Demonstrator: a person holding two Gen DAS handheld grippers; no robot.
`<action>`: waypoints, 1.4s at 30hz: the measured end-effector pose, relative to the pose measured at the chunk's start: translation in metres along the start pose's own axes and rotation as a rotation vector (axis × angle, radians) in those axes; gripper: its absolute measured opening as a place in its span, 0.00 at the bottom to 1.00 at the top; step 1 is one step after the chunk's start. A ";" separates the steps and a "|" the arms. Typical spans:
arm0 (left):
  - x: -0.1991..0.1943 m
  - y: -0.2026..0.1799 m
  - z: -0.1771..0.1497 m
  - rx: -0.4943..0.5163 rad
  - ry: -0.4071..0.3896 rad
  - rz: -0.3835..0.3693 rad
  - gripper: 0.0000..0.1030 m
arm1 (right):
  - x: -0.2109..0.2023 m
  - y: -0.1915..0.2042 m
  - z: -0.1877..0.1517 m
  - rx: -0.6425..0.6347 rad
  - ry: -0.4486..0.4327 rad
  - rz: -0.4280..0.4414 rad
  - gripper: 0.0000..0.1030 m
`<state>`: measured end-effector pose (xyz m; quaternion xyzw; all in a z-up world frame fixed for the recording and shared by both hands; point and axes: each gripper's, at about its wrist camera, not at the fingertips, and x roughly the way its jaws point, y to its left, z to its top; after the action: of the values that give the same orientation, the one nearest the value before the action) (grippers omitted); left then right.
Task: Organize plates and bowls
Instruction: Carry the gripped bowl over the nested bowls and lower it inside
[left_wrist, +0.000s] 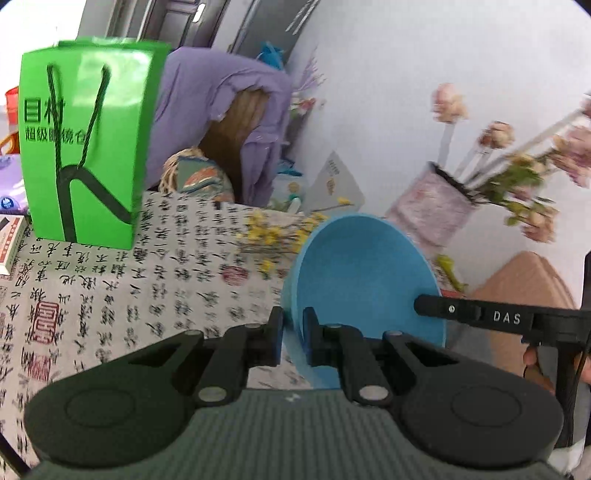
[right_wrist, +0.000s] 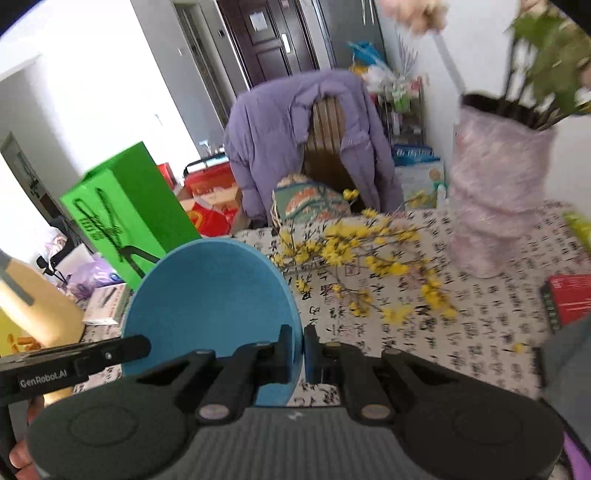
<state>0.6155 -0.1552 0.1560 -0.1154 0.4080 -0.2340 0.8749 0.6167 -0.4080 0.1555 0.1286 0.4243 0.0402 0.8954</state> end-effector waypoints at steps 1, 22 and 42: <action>-0.008 -0.008 -0.005 0.007 -0.006 -0.003 0.11 | -0.014 -0.001 -0.004 -0.001 -0.010 -0.001 0.06; -0.115 -0.089 -0.166 0.017 0.024 -0.055 0.12 | -0.163 -0.032 -0.169 -0.018 0.001 0.018 0.06; -0.090 -0.078 -0.237 0.011 0.170 0.004 0.13 | -0.129 -0.039 -0.251 -0.041 0.110 -0.010 0.10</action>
<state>0.3586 -0.1798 0.0941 -0.0893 0.4798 -0.2435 0.8382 0.3392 -0.4193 0.0895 0.1055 0.4727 0.0512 0.8734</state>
